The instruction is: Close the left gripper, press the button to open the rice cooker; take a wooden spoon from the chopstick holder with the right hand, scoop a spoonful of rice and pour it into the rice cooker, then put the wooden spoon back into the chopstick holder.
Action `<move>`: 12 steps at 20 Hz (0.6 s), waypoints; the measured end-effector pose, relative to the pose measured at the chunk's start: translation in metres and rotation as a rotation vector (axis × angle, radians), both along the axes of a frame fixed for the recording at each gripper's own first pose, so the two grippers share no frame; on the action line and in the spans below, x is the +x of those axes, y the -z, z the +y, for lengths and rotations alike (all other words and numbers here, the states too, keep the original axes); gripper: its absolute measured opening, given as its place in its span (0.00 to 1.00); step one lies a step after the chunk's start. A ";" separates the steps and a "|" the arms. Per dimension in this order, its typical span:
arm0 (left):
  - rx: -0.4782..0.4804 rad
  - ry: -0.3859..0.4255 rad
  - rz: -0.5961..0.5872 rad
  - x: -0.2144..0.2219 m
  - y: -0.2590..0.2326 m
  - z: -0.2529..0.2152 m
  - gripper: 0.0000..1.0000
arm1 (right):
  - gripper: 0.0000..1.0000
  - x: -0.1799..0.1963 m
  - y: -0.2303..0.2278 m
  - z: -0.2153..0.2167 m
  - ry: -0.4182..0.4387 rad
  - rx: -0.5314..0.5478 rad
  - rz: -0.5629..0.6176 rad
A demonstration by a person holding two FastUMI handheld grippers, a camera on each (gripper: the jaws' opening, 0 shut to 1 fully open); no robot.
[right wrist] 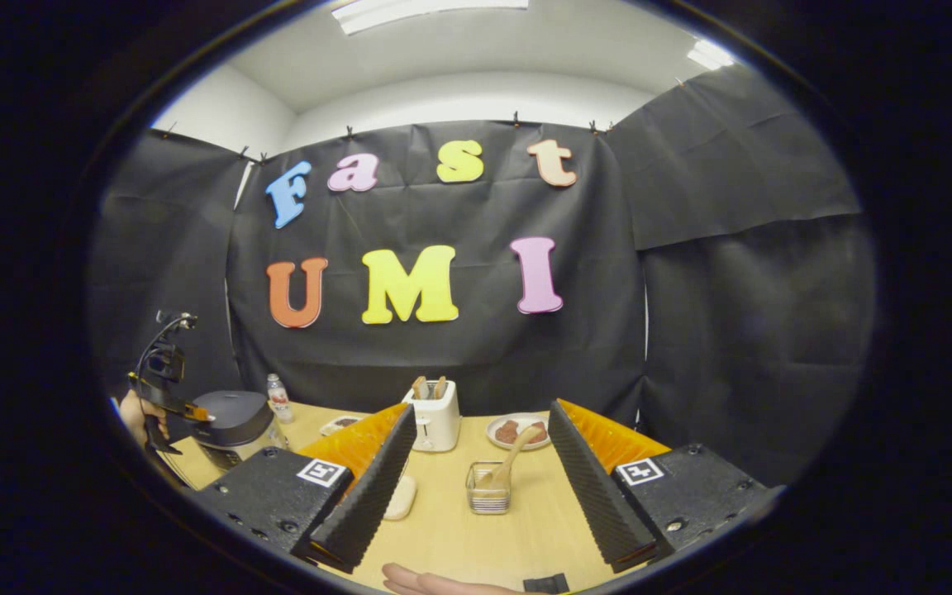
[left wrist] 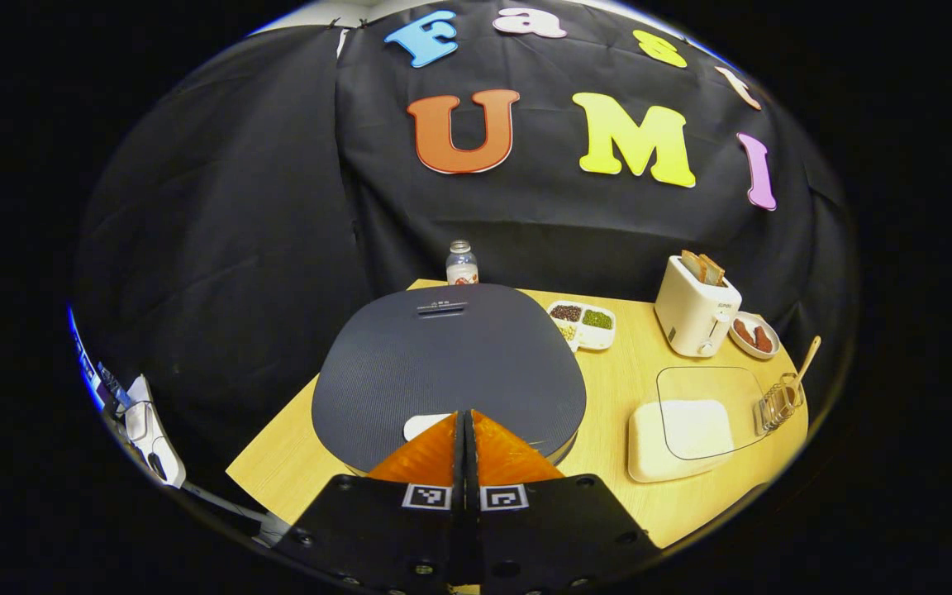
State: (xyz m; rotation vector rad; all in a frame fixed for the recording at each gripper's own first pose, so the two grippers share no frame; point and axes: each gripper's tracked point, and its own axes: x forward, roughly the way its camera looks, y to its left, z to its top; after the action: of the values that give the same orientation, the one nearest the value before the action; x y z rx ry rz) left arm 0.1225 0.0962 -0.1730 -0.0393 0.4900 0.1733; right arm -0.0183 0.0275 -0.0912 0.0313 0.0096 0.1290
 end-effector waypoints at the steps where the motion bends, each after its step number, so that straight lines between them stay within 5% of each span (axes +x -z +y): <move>1: -0.004 0.002 0.002 0.000 -0.002 -0.001 0.00 | 1.00 0.000 0.003 0.000 0.000 0.000 0.004; 12: -0.092 -0.012 0.012 0.003 -0.004 0.002 0.00 | 1.00 0.006 0.029 -0.007 -0.009 0.028 0.066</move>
State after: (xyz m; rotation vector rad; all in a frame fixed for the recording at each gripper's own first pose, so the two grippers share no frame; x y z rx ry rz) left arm 0.1255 0.0981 -0.1687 -0.1312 0.5098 0.1626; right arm -0.0125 0.0209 -0.1203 0.0635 0.0739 0.1372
